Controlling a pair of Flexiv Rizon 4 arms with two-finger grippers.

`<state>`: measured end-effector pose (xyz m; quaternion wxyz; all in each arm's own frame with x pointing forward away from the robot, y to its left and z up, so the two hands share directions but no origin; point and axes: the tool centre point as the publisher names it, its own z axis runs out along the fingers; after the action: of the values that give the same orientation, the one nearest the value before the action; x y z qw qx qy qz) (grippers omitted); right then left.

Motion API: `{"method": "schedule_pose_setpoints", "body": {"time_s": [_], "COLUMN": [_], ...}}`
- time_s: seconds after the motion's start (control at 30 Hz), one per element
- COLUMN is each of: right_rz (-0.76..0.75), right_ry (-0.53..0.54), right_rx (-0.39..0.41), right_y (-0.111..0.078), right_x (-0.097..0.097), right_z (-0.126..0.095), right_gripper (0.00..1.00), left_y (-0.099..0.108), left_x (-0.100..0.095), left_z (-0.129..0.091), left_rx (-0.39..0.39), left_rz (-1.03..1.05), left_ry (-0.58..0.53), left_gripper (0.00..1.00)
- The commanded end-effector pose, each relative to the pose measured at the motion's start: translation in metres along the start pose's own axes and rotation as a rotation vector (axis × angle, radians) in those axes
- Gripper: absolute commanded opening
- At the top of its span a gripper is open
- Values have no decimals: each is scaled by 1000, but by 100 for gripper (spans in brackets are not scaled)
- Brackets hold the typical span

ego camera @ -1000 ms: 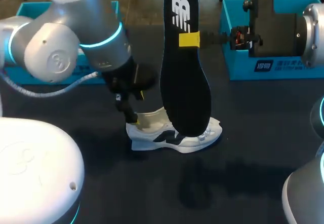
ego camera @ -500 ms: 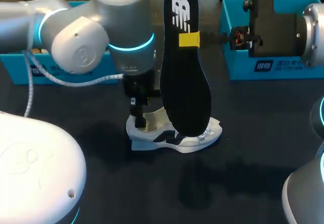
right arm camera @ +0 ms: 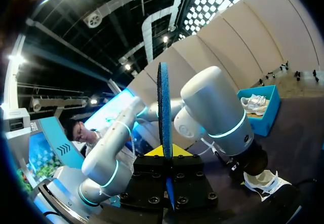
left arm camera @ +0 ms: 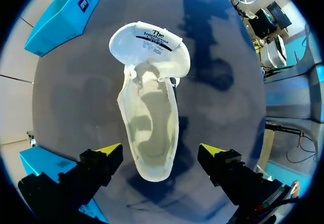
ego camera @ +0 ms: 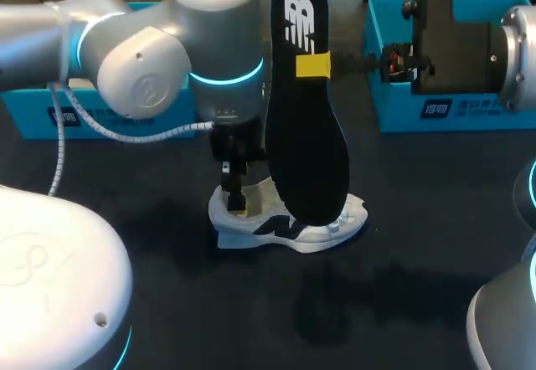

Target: Take the shoe out of the shoebox, open the shoe tongue, remove and reinsert the insole, then place the shoe into the shoebox

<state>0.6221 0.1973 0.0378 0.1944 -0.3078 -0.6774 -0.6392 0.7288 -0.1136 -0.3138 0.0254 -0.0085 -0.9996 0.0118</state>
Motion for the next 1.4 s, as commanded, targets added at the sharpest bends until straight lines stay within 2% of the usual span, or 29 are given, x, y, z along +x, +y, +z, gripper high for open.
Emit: {"method": "schedule_pose_setpoints", "body": {"time_s": [0.03, 0.47, 0.53, 0.6, 0.73, 1.07, 1.1, 1.13, 1.2, 1.23, 1.27, 1.3, 1.33, 1.4], "right_rz": [2, 2, 2, 2, 2, 2, 2, 2, 2, 2, 2, 2, 2, 2], "right_ry": [-2, -2, -2, -2, -2, -2, -2, -2, -2, -2, -2, -2, -2, -2], "right_rx": [0, 0, 0, 0, 0, 0, 0, 0, 0, 0, 0, 0, 0, 0], "right_y": [1, 1, 1, 1, 1, 1, 1, 1, 1, 1, 1, 1, 1, 1], "right_x": [0, 0, 0, 0, 0, 0, 0, 0, 0, 0, 0, 0, 0, 0], "right_z": [4, 4, 4, 4, 4, 4, 4, 4, 4, 4, 4, 4, 4, 4], "right_gripper": [0, 0, 0, 0, 0, 0, 0, 0, 0, 0, 0, 0, 0, 0], "left_y": [-6, -34, -39, -45, -52, -56, -56, -55, -55, -55, -55, -55, -54, -53], "left_x": [-7, -36, -42, -50, -55, -65, -65, -65, -65, -65, -65, -64, -64, -63], "left_z": [5, 32, 37, 45, 52, 62, 64, 64, 65, 66, 66, 66, 66, 68], "left_rx": [-10, -4, 29, 27, 22, 14, 16, 17, 21, 23, 21, 22, 16, -4], "left_rz": [0, -1, 5, -21, -19, -12, -19, -20, -23, -22, -20, -18, -5, -2], "left_ry": [1, 8, 24, 37, 41, 42, 55, 54, 54, 58, 62, 67, 77, 93], "left_gripper": [100, 100, 100, 100, 100, 98, 93, 81, 71, 38, 18, 5, 0, 0]}}
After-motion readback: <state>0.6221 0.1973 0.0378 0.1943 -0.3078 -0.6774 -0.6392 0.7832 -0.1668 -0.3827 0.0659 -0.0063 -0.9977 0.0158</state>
